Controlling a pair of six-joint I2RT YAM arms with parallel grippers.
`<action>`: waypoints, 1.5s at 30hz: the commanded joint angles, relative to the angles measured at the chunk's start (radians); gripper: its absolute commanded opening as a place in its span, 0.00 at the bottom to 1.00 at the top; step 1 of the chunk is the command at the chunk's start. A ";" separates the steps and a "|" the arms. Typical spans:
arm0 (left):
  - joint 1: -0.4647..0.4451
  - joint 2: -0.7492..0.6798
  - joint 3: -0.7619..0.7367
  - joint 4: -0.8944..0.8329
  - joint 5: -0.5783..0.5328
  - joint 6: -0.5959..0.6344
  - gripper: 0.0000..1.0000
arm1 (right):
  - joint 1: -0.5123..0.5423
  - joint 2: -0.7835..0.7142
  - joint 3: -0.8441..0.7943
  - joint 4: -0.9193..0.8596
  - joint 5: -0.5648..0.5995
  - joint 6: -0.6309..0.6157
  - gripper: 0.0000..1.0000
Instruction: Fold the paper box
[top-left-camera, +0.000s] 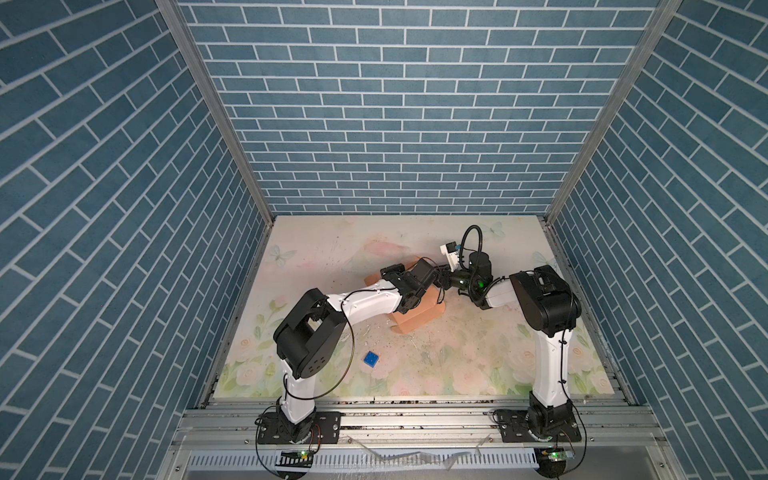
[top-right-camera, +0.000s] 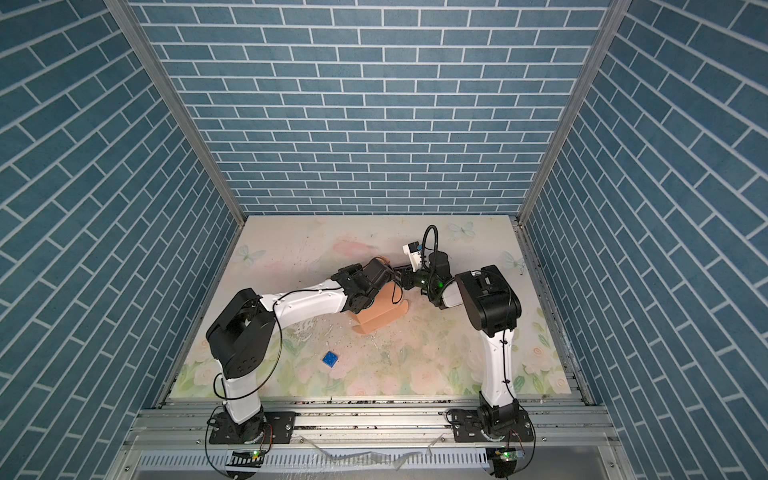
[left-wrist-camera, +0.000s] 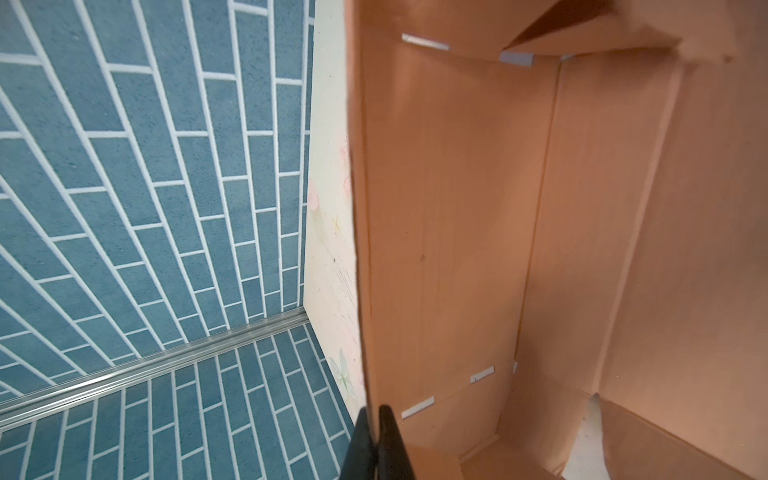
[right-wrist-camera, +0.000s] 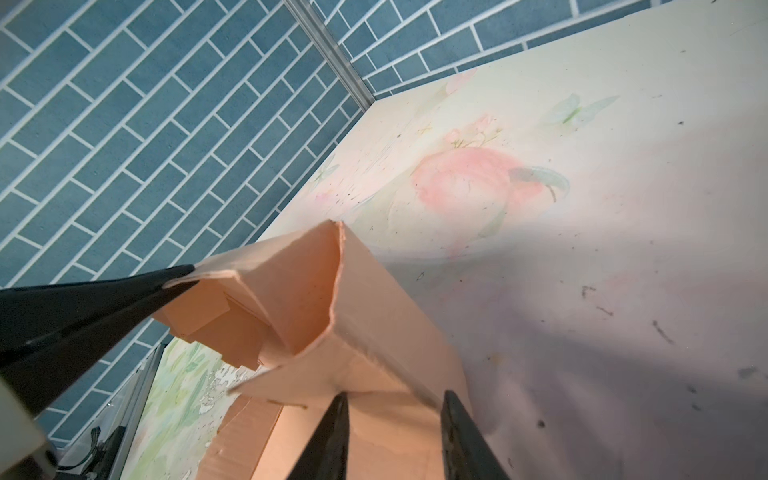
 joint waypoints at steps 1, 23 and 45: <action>-0.008 0.011 -0.012 0.001 -0.017 0.002 0.06 | 0.015 -0.031 0.005 -0.017 0.009 -0.105 0.36; -0.008 0.010 -0.015 -0.002 -0.004 -0.007 0.06 | 0.078 -0.082 0.025 -0.158 0.089 -0.211 0.49; -0.008 0.014 -0.011 -0.015 0.005 -0.020 0.06 | 0.099 -0.111 -0.006 -0.113 0.124 -0.210 0.54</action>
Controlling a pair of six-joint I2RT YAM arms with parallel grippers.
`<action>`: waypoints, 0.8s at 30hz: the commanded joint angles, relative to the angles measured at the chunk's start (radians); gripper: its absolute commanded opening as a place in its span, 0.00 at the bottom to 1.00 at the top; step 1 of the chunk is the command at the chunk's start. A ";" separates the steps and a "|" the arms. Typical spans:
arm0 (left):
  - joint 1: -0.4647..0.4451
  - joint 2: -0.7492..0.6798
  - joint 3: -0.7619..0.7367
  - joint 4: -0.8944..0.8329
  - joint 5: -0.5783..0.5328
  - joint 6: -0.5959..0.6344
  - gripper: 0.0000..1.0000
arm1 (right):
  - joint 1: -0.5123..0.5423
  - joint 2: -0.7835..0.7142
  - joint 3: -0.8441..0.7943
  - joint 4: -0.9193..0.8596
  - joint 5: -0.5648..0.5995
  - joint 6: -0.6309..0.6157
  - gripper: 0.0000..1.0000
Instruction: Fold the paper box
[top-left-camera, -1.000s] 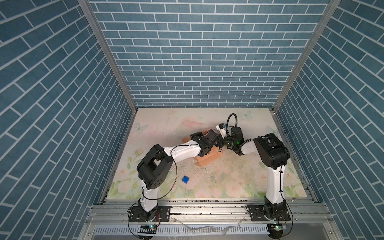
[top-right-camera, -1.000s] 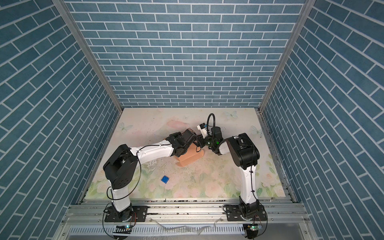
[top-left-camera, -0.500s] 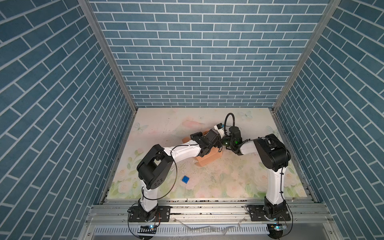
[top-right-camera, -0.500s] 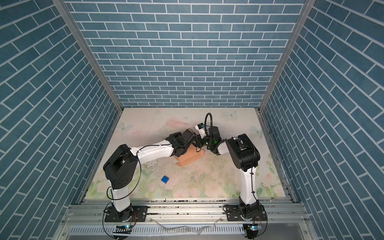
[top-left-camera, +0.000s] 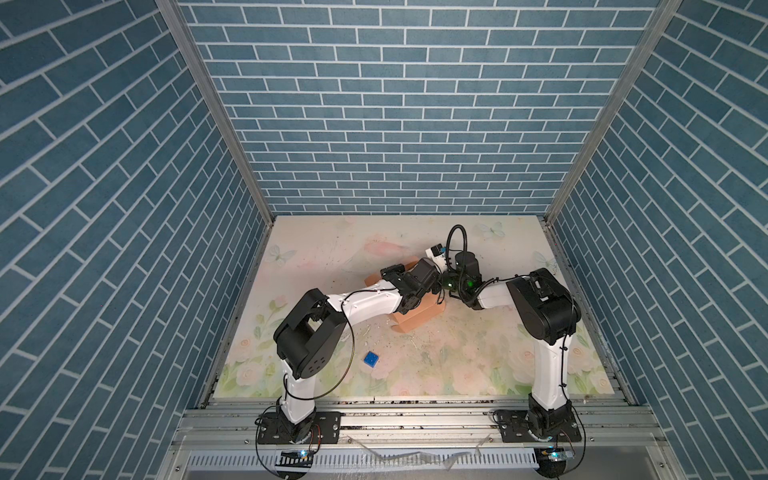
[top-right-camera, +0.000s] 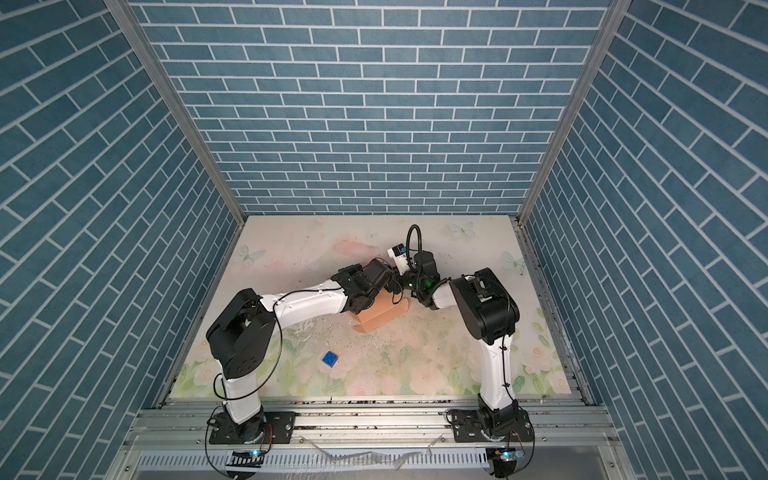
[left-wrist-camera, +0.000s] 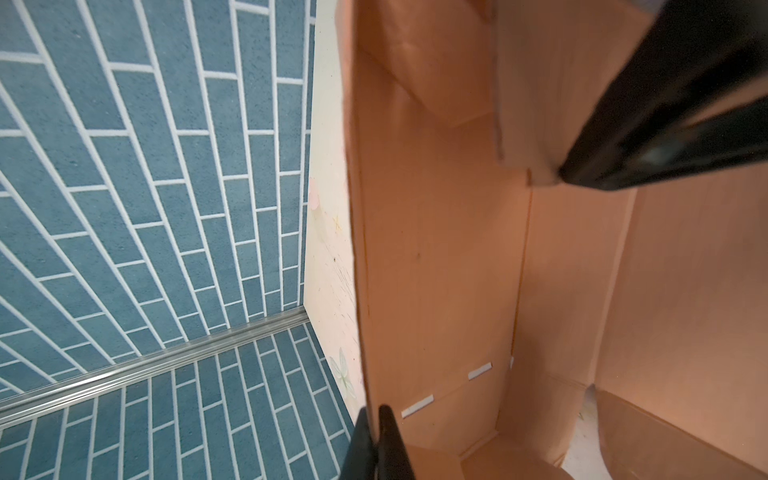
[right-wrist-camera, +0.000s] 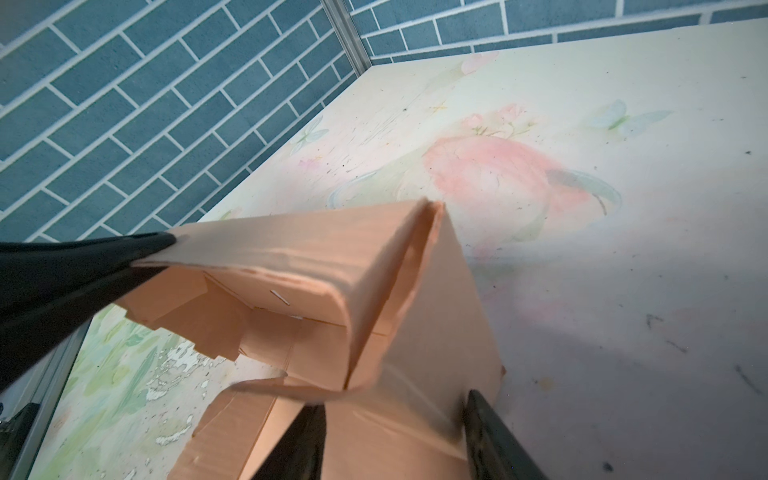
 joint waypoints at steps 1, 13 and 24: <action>-0.007 0.016 -0.008 -0.012 0.006 -0.009 0.06 | -0.010 -0.043 -0.020 0.043 -0.026 -0.033 0.54; -0.007 0.010 -0.008 -0.024 0.015 -0.024 0.06 | -0.009 -0.045 0.005 0.060 0.007 -0.004 0.51; -0.007 0.032 0.000 -0.031 0.019 -0.027 0.06 | 0.041 -0.005 0.059 0.060 0.086 0.016 0.44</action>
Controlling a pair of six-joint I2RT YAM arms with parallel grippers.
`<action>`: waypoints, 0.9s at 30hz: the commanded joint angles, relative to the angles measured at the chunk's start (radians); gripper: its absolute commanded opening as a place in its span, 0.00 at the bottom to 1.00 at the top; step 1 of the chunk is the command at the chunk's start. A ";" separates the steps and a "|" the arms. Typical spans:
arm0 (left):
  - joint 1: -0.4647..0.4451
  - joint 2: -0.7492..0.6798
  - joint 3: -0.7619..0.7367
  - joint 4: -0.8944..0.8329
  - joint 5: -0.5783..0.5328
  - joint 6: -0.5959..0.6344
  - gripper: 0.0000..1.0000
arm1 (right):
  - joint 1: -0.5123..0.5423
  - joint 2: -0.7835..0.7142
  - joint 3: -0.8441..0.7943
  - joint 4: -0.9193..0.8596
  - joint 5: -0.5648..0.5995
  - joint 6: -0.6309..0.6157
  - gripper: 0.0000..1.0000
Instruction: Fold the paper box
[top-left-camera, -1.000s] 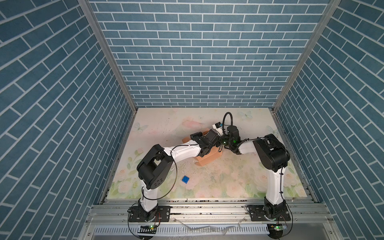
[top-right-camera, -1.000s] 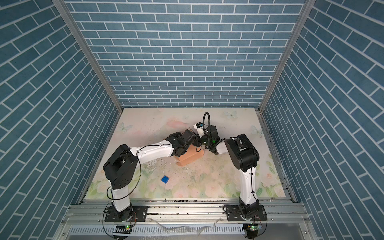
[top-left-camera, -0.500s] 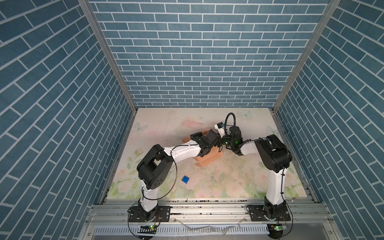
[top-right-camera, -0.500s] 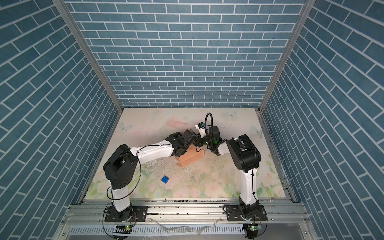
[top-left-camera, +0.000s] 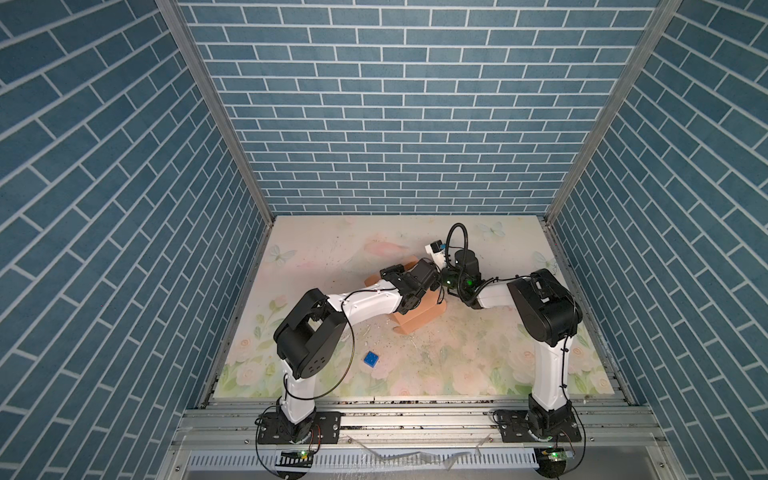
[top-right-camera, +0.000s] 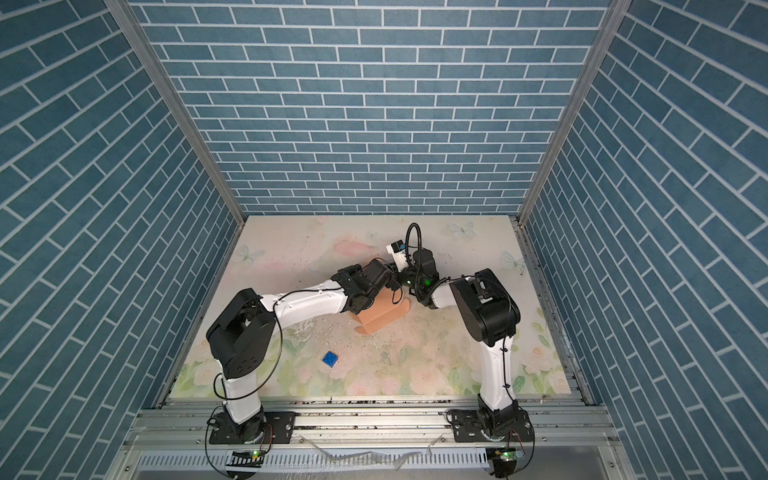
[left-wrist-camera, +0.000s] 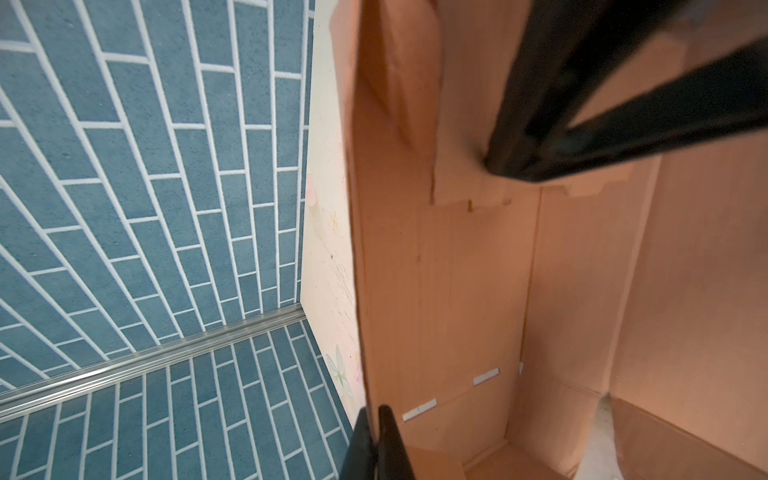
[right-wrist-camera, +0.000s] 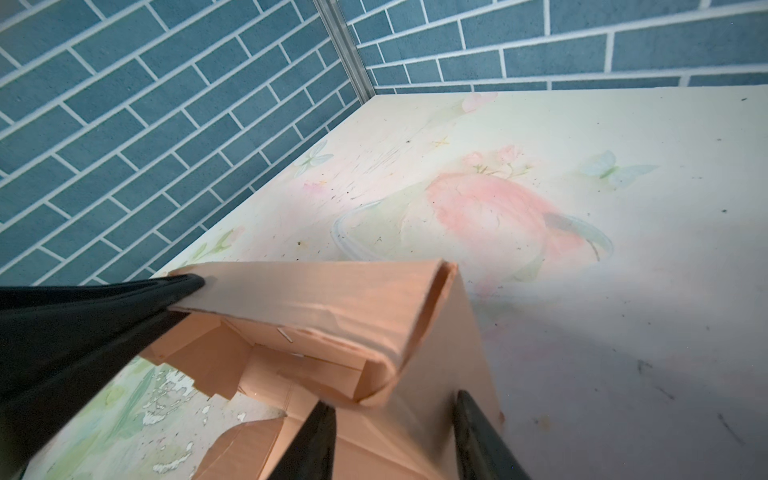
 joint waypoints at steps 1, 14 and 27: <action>-0.009 0.031 0.000 -0.019 0.019 -0.008 0.06 | 0.026 0.006 0.040 0.018 0.053 0.005 0.43; -0.009 0.025 0.000 -0.021 0.022 -0.009 0.06 | 0.043 0.001 -0.022 0.147 0.156 0.032 0.18; 0.000 0.016 0.001 -0.020 0.027 -0.012 0.06 | 0.032 -0.050 -0.064 0.085 0.087 -0.042 0.56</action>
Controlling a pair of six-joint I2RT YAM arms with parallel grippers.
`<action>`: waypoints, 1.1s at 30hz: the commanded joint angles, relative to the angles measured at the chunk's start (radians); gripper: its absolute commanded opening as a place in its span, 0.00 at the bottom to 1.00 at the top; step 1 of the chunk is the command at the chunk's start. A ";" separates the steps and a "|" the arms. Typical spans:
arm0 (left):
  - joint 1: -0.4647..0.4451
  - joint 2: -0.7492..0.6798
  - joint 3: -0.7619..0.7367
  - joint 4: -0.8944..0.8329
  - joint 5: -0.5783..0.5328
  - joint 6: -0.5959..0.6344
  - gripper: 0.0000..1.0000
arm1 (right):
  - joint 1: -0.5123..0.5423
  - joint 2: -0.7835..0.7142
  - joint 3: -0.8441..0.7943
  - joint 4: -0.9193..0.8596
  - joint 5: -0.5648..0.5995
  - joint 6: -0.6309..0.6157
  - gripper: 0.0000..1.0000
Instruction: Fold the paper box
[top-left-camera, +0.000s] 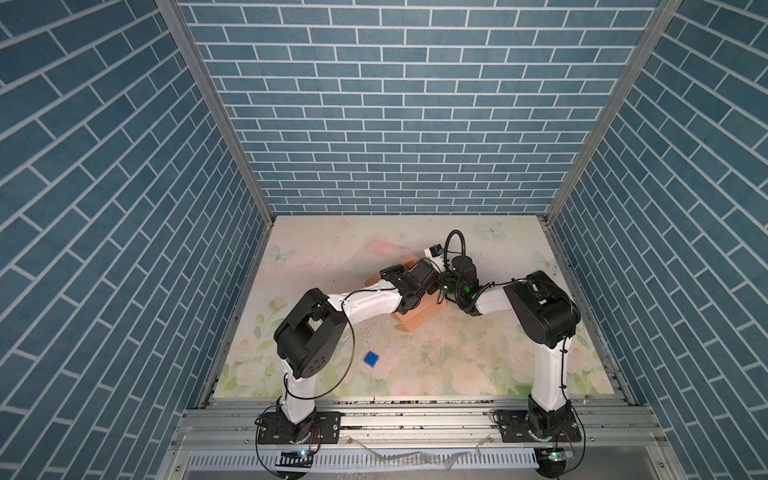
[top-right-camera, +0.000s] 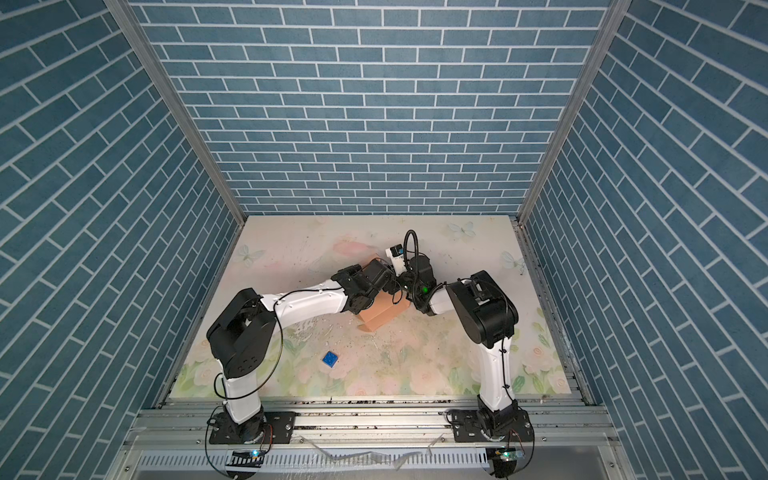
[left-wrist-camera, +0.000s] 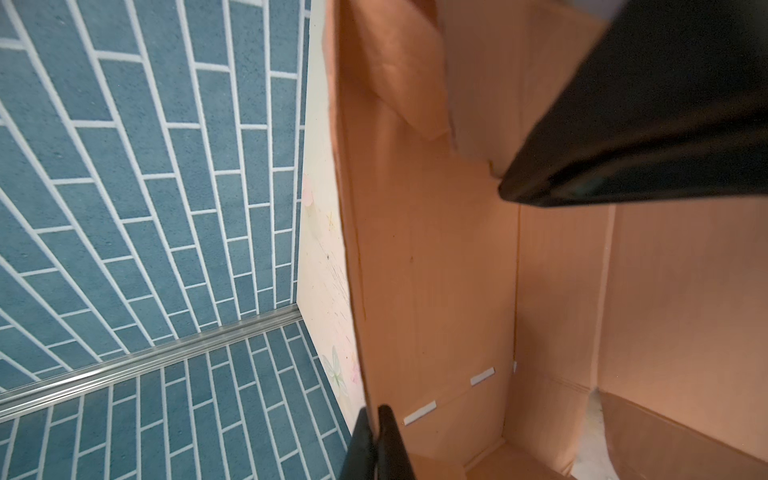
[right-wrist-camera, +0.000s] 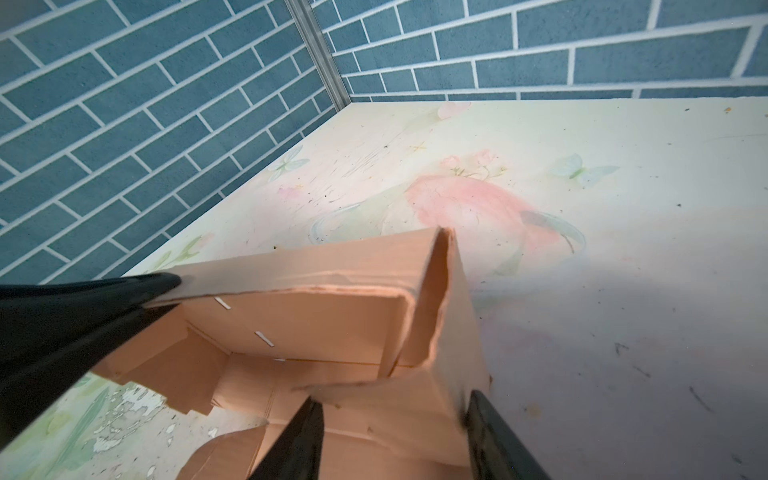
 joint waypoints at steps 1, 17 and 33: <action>-0.001 0.012 0.000 -0.018 0.016 -0.004 0.06 | -0.002 -0.039 0.004 0.003 -0.029 -0.033 0.56; -0.001 0.034 0.012 -0.032 0.026 -0.017 0.06 | 0.002 0.023 0.041 0.116 0.085 0.075 0.30; -0.001 0.024 0.012 -0.039 0.034 -0.027 0.06 | 0.015 0.056 0.076 0.149 0.002 0.065 0.65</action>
